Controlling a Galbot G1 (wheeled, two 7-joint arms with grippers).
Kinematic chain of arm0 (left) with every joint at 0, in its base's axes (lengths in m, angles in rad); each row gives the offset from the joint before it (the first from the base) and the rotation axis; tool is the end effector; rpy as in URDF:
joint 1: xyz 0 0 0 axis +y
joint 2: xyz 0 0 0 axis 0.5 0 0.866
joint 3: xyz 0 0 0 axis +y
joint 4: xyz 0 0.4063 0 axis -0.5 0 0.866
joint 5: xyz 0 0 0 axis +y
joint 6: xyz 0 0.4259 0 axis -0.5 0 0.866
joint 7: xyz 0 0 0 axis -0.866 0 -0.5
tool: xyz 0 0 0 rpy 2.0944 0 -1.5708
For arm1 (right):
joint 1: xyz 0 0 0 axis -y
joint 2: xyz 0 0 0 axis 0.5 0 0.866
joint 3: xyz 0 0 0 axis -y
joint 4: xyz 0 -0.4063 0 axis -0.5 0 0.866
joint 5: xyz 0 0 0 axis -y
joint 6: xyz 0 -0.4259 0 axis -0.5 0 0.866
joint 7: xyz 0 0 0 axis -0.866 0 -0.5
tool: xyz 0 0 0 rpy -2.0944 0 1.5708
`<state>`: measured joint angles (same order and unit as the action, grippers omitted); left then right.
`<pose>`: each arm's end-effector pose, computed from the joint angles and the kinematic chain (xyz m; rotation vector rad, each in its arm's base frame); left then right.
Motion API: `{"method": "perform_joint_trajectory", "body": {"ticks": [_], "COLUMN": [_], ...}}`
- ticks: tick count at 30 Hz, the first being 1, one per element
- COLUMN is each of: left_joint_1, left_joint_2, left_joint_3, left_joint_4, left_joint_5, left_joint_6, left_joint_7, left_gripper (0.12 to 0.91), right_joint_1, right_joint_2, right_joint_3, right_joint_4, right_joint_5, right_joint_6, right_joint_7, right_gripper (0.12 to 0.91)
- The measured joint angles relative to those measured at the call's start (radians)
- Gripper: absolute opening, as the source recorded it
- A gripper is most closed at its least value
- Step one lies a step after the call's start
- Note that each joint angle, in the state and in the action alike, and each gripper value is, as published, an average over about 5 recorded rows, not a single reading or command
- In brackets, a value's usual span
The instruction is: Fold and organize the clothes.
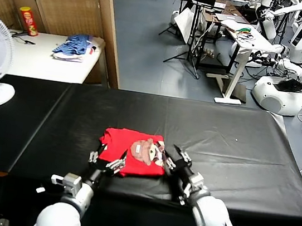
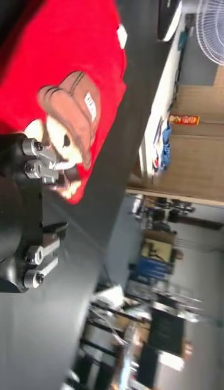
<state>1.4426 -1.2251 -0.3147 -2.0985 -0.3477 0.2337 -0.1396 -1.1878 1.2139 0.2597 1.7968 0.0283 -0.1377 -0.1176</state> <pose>0.2527 -0.0068 -0.3291 -0.3289 -2.9202 0.1061 0.3506 -0.0072 -0.3820 0.6268 -2.9244 0.4329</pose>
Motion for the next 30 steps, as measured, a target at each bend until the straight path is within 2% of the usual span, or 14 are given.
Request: {"method": "perform_joint_trajectory", "body": {"ticks": [3,6,13,17,23,26,30], "left_joint_1": [0.021,0.049,0.143,0.234,0.400,0.458,0.500], "left_joint_2": [0.014,0.032,0.078,0.106,0.125,0.122,0.114], "left_joint_3": [-0.005,-0.007,-0.040,-0.071,-0.136,-0.170,-0.195], "left_joint_4": [0.004,-0.005,-0.066,-0.103,-0.159,-0.187,-0.226], "left_joint_5": [0.010,0.014,0.009,0.004,-0.019,-0.051,-0.071], "left_joint_6": [-0.020,-0.029,-0.035,-0.046,-0.072,-0.047,0.006], "left_joint_7": [-0.014,-0.046,-0.089,-0.113,-0.090,-0.086,-0.113], "left_gripper": [0.798,0.798,0.798,0.798,0.798,0.798,0.798], "right_joint_1": [-0.064,-0.153,-0.407,-0.554,-0.759,-0.833,-0.897], "right_joint_2": [-0.023,-0.029,-0.015,-0.002,0.020,0.023,0.023], "right_joint_3": [0.029,0.067,0.160,0.187,0.191,0.197,0.204], "right_joint_4": [0.061,0.135,0.314,0.415,0.541,0.581,0.612], "right_joint_5": [-0.007,0.000,0.022,0.048,0.093,0.105,0.106], "right_joint_6": [0.031,0.046,0.052,0.041,0.001,-0.029,-0.067], "right_joint_7": [0.048,0.099,0.183,0.235,0.313,0.347,0.380], "right_gripper": [0.705,0.783,0.798,0.798,0.798,0.798,0.798]}}
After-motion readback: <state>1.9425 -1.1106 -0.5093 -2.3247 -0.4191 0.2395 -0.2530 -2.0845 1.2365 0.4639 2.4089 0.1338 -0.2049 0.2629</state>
